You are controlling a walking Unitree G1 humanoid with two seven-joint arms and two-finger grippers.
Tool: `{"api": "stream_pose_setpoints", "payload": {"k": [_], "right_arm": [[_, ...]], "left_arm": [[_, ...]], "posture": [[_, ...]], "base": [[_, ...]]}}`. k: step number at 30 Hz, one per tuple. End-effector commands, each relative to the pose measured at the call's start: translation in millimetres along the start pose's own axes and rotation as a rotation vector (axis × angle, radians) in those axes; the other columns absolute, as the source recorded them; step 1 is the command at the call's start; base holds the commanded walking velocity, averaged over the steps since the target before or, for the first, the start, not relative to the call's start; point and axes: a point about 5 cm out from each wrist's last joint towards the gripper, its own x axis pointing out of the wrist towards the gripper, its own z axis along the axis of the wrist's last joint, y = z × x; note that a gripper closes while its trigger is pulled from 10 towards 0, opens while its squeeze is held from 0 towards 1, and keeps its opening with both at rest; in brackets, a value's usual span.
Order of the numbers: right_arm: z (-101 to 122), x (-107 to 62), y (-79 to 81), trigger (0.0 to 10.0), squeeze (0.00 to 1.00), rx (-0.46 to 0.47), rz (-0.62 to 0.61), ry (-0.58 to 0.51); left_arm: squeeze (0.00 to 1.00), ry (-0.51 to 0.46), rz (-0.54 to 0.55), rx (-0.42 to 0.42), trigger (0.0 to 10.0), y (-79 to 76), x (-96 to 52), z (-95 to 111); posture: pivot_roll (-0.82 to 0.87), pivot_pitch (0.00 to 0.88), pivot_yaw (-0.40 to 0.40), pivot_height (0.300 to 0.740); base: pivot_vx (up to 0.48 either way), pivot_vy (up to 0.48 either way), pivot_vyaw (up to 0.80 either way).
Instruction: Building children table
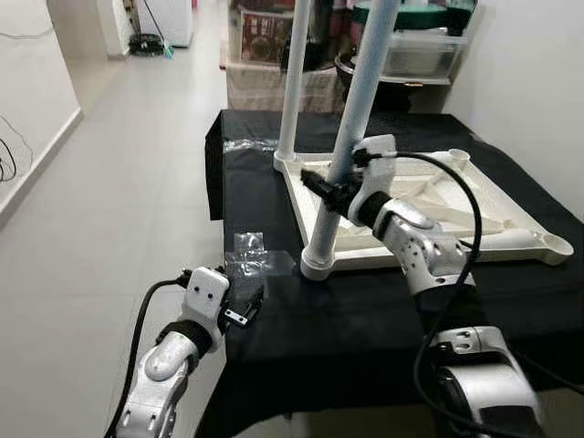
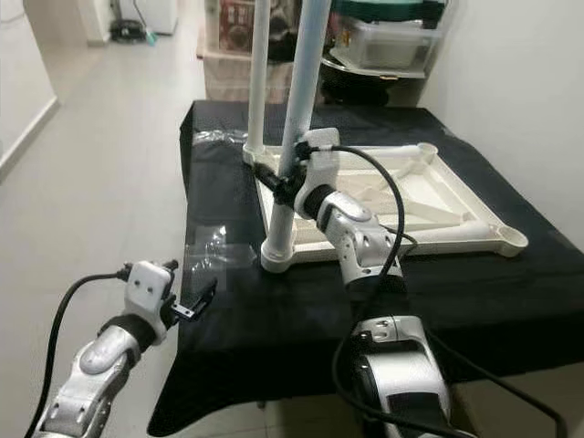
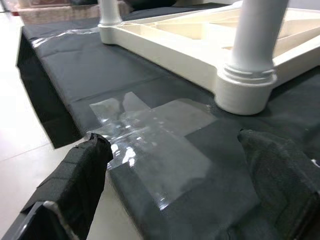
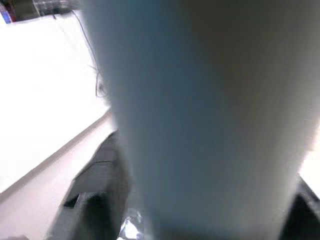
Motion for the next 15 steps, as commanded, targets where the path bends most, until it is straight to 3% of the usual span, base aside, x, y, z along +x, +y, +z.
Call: {"api": "stream_pose_setpoints", "payload": {"k": [1, 2, 3, 5, 6, 8, 9, 10, 11, 12, 13, 14, 15], "right_arm": [[-7.9, -0.9, 2.0, 0.0, 0.00, -0.034, 0.053, 0.042], [-7.9, -0.9, 2.0, 0.0, 0.00, -0.034, 0.053, 0.042], [-18.4, 2.1, -11.5, 0.0, 0.00, -0.011, -0.181, 0.087], [-26.2, 1.8, -26.1, 0.0, 0.00, 0.015, -0.418, 0.114], [-26.2, 1.8, -26.1, 0.0, 0.00, 0.015, -0.418, 0.114], [-41.5, -13.6, -44.9, 0.0, 0.00, 0.090, -0.768, 0.130], [-41.5, -13.6, -44.9, 0.0, 0.00, 0.090, -0.768, 0.130], [-56.6, -25.8, -45.2, 0.0, 0.00, 0.124, -0.954, 0.150], [-66.7, -34.9, -44.8, 0.0, 0.00, 0.144, -1.065, 0.164], [-66.7, -34.9, -44.8, 0.0, 0.00, 0.144, -1.065, 0.164], [-75.4, -36.6, -34.4, 0.0, 0.00, 0.133, -1.081, 0.176], [-83.3, -28.5, -12.6, 10.0, 0.00, 0.145, -0.982, 0.195], [-87.4, -22.1, 2.5, 10.0, 0.00, 0.156, -0.895, 0.205]], "left_arm": [[0.00, 0.004, 0.000, 0.001, 10.0, 0.8, -1.7, -1.0], [0.00, 0.004, 0.000, 0.001, 10.0, 0.8, -1.7, -1.0], [0.00, 0.005, 0.000, 0.001, 10.0, 0.4, -3.3, -1.1], [0.00, 0.007, -0.001, 0.001, 10.0, 0.2, -4.2, -1.3], [0.00, 0.007, -0.001, 0.001, 10.0, 0.2, -4.2, -1.3], [0.00, 0.009, -0.003, 0.001, 10.0, -0.2, -4.5, -2.0], [0.00, 0.009, -0.003, 0.001, 10.0, -0.2, -4.5, -2.0], [0.00, 0.009, -0.006, 0.002, 10.0, -0.7, -4.0, -1.7], [0.00, 0.009, -0.008, 0.002, 10.0, -1.0, -3.6, -1.5], [0.00, 0.009, -0.008, 0.002, 10.0, -1.0, -3.6, -1.5], [0.00, 0.008, -0.010, 0.003, 10.0, -0.9, -2.9, -0.9], [0.00, 0.007, -0.012, 0.004, 10.0, -0.2, -2.2, -0.3], [0.00, 0.006, -0.013, 0.005, 10.0, 0.5, -1.7, 0.0]], "posture": [[0.08, 0.000, -0.112, 0.740], [0.08, 0.000, -0.112, 0.740], [0.09, 0.000, -0.111, 0.740], [0.09, 0.000, -0.111, 0.740], [0.09, 0.000, -0.111, 0.740], [0.08, 0.000, -0.108, 0.740], [0.08, 0.000, -0.108, 0.740], [0.08, 0.000, -0.103, 0.740], [0.08, 0.000, -0.101, 0.740], [0.08, 0.000, -0.101, 0.740], [0.08, 0.000, -0.098, 0.740], [0.08, 0.000, -0.093, 0.740], [0.08, 0.000, -0.093, 0.740]], "base": [[0.000, 0.000, 0.00], [0.000, 0.000, 0.00], [0.000, 0.000, 0.00], [0.000, 0.000, 0.00], [0.000, 0.000, 0.00], [0.000, 0.000, 0.00], [0.000, 0.000, 0.00], [0.000, 0.000, 0.00], [0.000, 0.000, 0.00], [0.000, 0.000, 0.00], [0.000, 0.000, 0.00], [0.000, 0.000, 0.00], [0.000, 0.000, 0.00]]}}
